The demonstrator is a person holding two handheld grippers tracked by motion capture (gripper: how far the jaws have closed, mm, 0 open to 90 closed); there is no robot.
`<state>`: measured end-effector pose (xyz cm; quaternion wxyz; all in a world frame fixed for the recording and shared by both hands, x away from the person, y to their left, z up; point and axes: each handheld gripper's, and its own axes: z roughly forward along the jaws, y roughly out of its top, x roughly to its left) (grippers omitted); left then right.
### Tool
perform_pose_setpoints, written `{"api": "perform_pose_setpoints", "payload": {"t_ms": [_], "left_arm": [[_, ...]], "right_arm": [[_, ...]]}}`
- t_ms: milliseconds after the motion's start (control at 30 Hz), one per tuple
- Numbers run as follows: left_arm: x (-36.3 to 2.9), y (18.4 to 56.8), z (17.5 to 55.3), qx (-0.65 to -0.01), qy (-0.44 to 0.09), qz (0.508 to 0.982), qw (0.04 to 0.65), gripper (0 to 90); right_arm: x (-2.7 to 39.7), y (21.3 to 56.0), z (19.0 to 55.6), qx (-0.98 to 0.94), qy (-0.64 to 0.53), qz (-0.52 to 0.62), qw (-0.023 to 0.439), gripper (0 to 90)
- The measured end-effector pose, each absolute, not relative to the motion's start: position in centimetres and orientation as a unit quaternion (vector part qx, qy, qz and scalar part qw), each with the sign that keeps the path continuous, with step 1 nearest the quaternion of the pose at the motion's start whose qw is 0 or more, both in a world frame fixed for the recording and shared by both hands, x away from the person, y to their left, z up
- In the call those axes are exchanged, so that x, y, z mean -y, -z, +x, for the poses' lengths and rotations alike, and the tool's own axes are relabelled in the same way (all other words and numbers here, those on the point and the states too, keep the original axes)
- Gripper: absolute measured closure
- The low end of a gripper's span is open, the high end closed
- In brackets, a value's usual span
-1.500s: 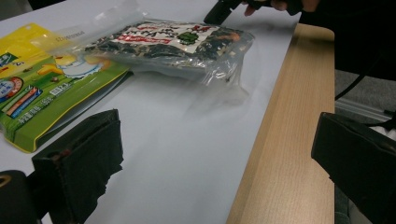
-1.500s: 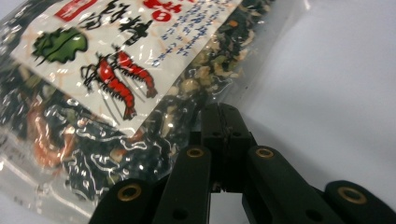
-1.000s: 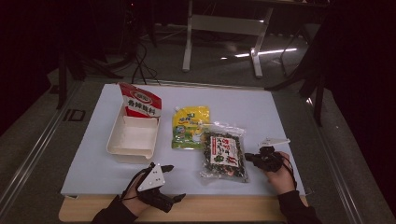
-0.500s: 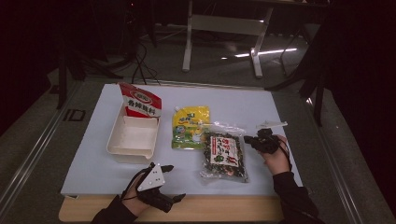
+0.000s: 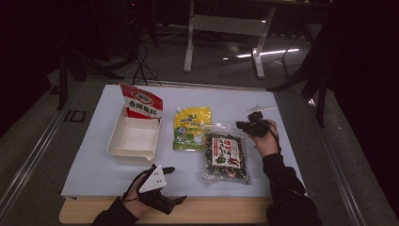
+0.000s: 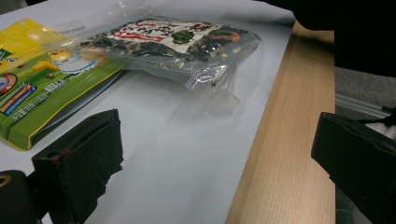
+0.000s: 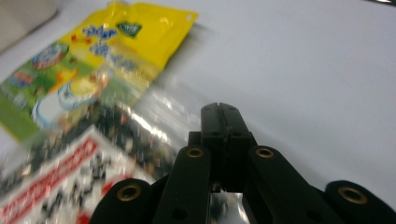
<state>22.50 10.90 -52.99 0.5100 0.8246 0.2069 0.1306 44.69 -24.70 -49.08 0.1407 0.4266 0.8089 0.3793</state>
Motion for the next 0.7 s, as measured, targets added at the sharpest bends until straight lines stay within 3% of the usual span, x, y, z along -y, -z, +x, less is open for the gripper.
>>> {"api": "perform_pose_setpoints", "payload": {"t_ms": [367, 700], "left_arm": [[-11.0, 53.1, 22.5, -0.208, -0.127, 0.824, 0.512, 3.1], [-11.1, 53.2, 22.6, -0.208, -0.127, 0.824, 0.512, 3.1]], "right_arm": [[22.0, 50.6, 49.3, -0.814, -0.349, 0.446, 0.131, 89.9], [21.3, 51.9, 50.6, -0.819, -0.318, 0.464, 0.113, 90.0]]}}
